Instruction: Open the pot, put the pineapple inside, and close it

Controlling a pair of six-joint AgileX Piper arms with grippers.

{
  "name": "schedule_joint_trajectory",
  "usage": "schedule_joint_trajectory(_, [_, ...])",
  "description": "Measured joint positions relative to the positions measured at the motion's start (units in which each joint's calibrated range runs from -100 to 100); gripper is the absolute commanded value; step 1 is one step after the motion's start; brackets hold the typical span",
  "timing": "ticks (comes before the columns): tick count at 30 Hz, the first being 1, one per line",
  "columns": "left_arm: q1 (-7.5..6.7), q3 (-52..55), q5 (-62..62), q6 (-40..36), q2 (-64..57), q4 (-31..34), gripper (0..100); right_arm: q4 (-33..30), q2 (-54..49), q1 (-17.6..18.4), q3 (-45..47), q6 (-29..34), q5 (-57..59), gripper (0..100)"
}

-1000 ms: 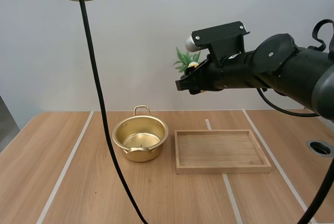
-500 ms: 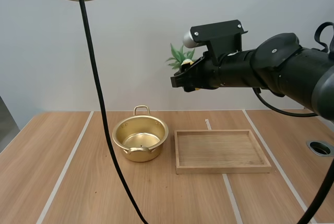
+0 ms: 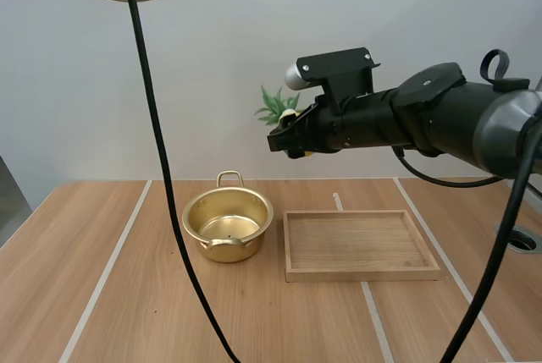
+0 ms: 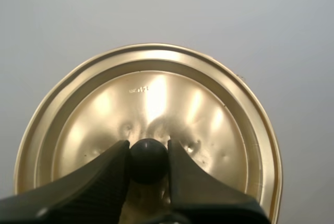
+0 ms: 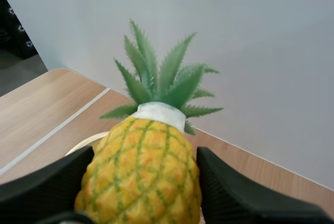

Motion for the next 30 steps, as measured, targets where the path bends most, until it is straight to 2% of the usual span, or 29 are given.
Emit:
schedule_joint_trajectory(6, [0.0, 0.0, 0.0, 0.0, 0.0, 0.0, 0, 4.0, 3.9, 1.8, 0.0, -4.6, 0.0, 0])
schedule_joint_trajectory(10, [0.0, 0.0, 0.0, 0.0, 0.0, 0.0, 0, 4.4, 6.4, 4.6, 0.0, -5.4, -2.7, 0])
schedule_joint_trajectory(15, [0.0, 0.0, 0.0, 0.0, 0.0, 0.0, 0, 4.5, 7.9, 6.1, 0.0, -6.1, -4.8, 0])
schedule_joint_trajectory(19, [0.0, 0.0, 0.0, 0.0, 0.0, 0.0, 0, 4.5, 12.9, 10.1, 0.0, -6.9, -8.7, 0])
schedule_joint_trajectory(23, [0.0, 0.0, 0.0, 0.0, 0.0, 0.0, 0, 5.3, 17.5, 10.8, 0.0, -9.4, -12.6, 0])
schedule_joint_trajectory(30, [0.0, 0.0, 0.0, 0.0, 0.0, 0.0, 0, 11.4, 24.4, 10.8, 0.0, -15.8, -13.5, 0])
